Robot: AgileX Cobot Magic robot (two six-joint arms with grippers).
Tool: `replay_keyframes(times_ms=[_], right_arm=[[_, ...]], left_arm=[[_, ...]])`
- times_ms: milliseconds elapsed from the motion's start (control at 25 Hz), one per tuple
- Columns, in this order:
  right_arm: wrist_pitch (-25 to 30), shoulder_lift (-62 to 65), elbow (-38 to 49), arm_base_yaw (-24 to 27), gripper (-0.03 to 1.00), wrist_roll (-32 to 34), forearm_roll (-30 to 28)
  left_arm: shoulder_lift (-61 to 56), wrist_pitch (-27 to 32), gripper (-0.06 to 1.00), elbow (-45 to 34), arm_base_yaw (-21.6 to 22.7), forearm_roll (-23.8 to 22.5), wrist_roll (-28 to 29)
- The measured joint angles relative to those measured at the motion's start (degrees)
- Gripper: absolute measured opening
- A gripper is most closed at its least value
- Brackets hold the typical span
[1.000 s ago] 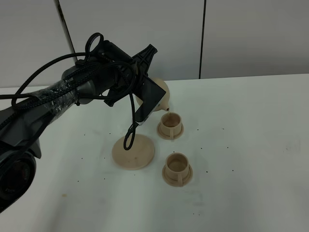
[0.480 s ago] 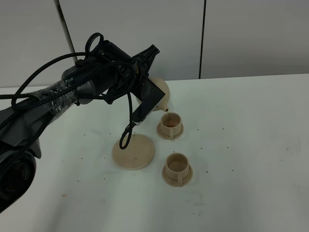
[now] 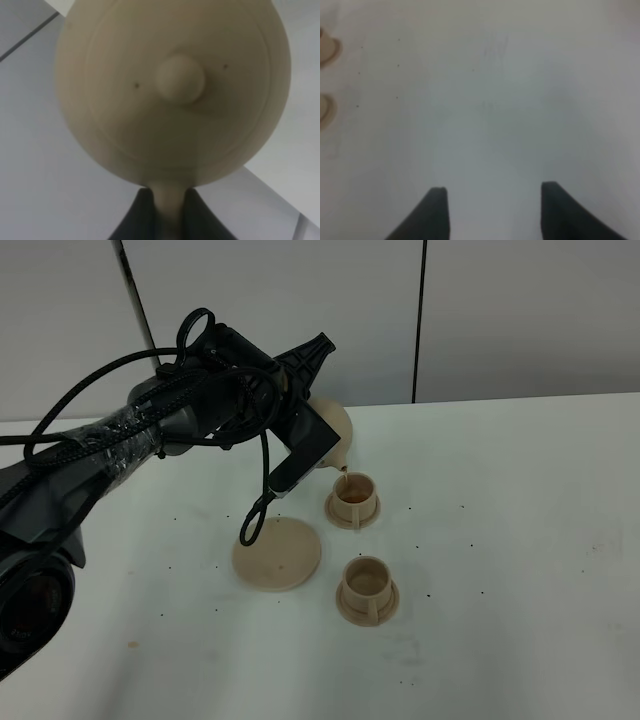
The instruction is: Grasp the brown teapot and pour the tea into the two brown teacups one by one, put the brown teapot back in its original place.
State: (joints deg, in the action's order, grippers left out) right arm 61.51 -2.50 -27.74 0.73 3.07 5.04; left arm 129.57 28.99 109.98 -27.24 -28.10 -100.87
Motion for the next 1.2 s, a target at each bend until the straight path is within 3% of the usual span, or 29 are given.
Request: replay_keyframes(times_ms=[1200], right_arm=[[0.0,0.0,0.0,0.0,0.41,0.0,0.0]], left_arm=[[0.0,-1.3,0.17,0.0,-0.5,0.2,-7.7]])
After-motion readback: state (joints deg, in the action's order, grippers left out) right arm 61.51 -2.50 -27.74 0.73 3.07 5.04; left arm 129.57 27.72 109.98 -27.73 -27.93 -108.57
